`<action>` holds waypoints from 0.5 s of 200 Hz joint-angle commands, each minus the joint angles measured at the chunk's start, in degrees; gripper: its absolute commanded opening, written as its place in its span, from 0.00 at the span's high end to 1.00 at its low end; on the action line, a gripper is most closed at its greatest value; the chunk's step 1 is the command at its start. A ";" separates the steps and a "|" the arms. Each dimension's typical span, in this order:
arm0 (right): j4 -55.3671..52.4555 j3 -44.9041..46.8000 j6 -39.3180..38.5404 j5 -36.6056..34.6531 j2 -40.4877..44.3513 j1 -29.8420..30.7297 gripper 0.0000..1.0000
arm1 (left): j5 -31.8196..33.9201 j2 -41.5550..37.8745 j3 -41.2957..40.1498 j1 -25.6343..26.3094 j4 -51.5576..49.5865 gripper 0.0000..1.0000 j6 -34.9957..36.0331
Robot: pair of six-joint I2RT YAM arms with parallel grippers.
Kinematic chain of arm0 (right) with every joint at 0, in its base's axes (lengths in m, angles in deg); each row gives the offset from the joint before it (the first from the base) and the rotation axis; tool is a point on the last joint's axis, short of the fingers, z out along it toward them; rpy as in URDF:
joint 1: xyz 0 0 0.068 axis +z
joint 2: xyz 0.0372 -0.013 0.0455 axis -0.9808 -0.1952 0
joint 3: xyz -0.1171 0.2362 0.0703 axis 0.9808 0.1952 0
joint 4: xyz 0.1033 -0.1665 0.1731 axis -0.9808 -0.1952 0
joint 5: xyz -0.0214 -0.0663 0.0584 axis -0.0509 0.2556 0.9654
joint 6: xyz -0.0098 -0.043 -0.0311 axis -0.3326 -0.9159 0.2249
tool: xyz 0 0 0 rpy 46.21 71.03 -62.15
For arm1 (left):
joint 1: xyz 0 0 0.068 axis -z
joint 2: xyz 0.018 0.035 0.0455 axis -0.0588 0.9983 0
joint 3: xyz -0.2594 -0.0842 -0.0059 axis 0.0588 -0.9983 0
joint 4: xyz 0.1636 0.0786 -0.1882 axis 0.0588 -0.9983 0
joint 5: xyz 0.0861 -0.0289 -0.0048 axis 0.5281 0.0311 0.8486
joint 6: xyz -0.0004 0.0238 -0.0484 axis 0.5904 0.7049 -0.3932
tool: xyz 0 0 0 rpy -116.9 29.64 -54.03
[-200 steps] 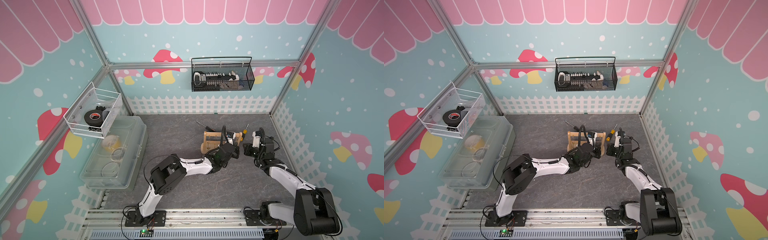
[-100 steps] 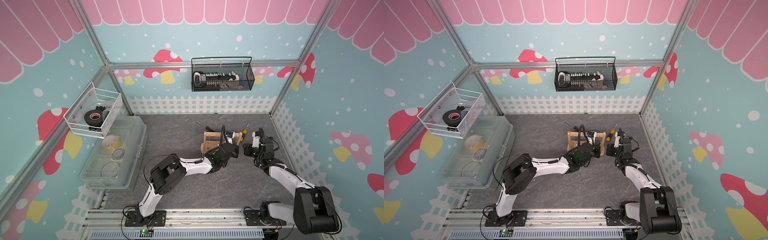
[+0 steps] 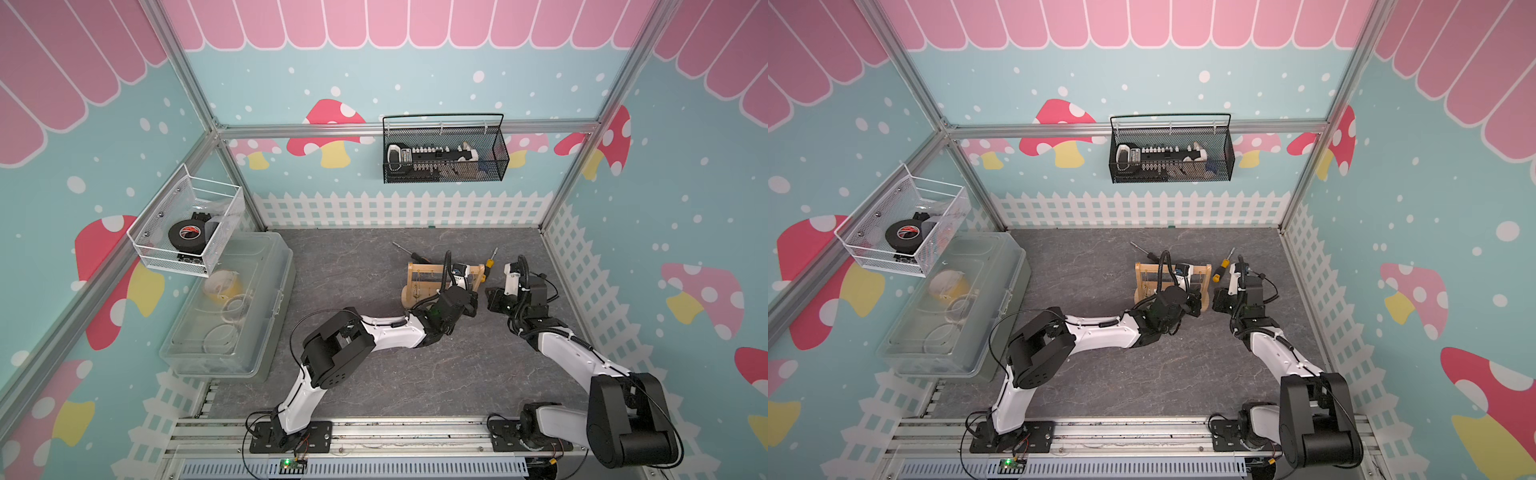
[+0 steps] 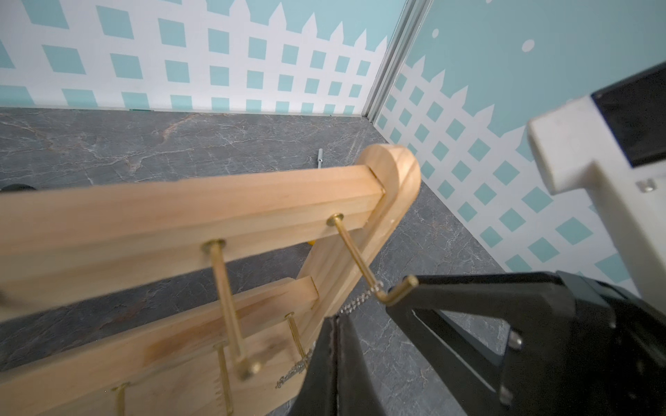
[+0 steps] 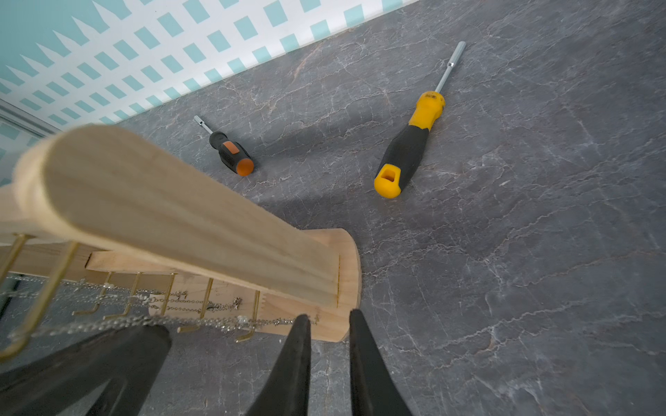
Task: Hang the necklace on the jewelry display stand
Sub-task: Hang the necklace on the stand.
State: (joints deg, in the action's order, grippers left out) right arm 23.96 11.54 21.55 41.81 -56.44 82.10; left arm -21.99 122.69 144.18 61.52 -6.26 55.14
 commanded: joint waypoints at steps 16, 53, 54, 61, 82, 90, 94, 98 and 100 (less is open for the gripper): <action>0.76 -0.09 0.24 -0.01 0.22 -0.37 0.80 | 1.22 1.99 3.14 -0.32 -0.60 0.99 1.12; 0.65 -0.01 0.14 -0.11 0.45 -0.37 0.80 | 1.31 2.30 3.35 -0.31 -0.55 0.99 1.04; 0.54 0.03 0.14 -0.08 0.44 -0.37 0.80 | 1.29 2.28 3.30 -0.27 -0.55 0.99 1.00; 0.65 0.01 0.16 -0.06 0.45 -0.37 0.80 | 1.28 2.16 2.94 -0.24 -0.38 0.98 0.89; 0.64 -0.07 0.21 0.07 0.34 -0.37 0.80 | 1.87 2.23 2.63 -0.28 -0.63 0.98 0.80; 0.51 0.04 0.14 0.12 0.36 -0.37 0.80 | 2.15 2.34 2.72 -0.23 -0.71 0.98 0.84; 0.64 0.00 0.14 0.16 0.40 -0.38 0.80 | 2.24 2.41 2.76 -0.25 -0.83 0.97 0.83; 0.63 0.03 0.14 0.12 0.39 -0.37 0.80 | 2.40 2.50 2.89 -0.29 -0.92 0.97 0.81; 0.66 0.00 0.14 0.12 0.41 -0.37 0.80 | 2.48 2.52 2.96 -0.24 -0.97 0.98 0.81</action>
State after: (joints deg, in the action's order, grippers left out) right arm 23.94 11.54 21.53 41.81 -56.44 82.10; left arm -21.56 123.48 146.28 61.52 -6.70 55.43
